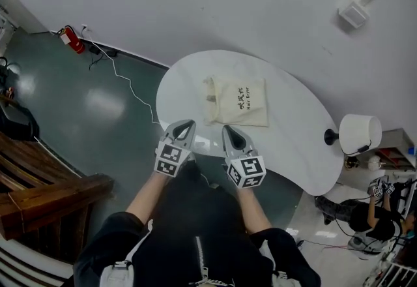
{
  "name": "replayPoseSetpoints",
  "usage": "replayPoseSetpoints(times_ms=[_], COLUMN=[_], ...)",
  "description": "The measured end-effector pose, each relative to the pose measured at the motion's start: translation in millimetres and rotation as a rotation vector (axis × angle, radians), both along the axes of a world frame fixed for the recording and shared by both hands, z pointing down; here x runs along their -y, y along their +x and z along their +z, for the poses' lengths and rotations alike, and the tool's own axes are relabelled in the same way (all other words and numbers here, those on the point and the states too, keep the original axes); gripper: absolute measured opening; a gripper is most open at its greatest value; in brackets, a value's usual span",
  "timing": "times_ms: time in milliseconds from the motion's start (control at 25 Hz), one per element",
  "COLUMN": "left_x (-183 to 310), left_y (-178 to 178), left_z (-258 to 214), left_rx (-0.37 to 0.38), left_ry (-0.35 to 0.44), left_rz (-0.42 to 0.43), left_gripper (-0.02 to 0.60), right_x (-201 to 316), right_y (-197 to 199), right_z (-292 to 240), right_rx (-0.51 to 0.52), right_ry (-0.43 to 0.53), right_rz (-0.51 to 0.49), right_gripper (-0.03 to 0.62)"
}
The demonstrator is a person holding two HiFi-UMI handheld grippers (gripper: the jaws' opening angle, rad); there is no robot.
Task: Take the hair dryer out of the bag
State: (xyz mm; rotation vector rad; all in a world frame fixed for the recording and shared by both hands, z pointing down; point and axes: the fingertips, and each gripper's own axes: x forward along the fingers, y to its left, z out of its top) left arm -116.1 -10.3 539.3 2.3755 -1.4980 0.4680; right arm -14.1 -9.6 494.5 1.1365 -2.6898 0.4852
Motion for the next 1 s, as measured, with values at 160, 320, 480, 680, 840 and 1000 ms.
replayPoseSetpoints(times_ms=[160,320,480,680,840,1000], left_x=[12.6,19.9,25.5,30.2,33.7,47.5], left_y=[-11.3,-21.8,-36.3,-44.2,-41.4,-40.9], left_z=[5.1,9.6,14.7,21.3,25.7,29.9], left_rx=[0.007,0.002,-0.003,-0.01,-0.013,-0.01], left_ry=[-0.004,-0.01,-0.018,-0.027,-0.035,-0.039], left_rz=[0.04,0.071,0.074,0.083,0.089,0.074], left_gripper=[0.014,0.014,0.013,0.014,0.014,0.014], right_x=[12.5,23.1,29.9,38.6,45.6,59.7], right_y=[-13.1,-22.7,-32.4,-38.4,-38.5,-40.2], right_z=[2.6,7.7,14.3,20.7,27.9,41.9], right_rx=[-0.027,-0.057,-0.082,-0.101,-0.121,-0.148], right_ry=[0.004,0.016,0.014,0.007,0.002,-0.005], right_rz=[0.028,0.054,0.061,0.066,0.06,0.037], right_gripper=[0.005,0.005,0.005,0.006,0.011,0.037])
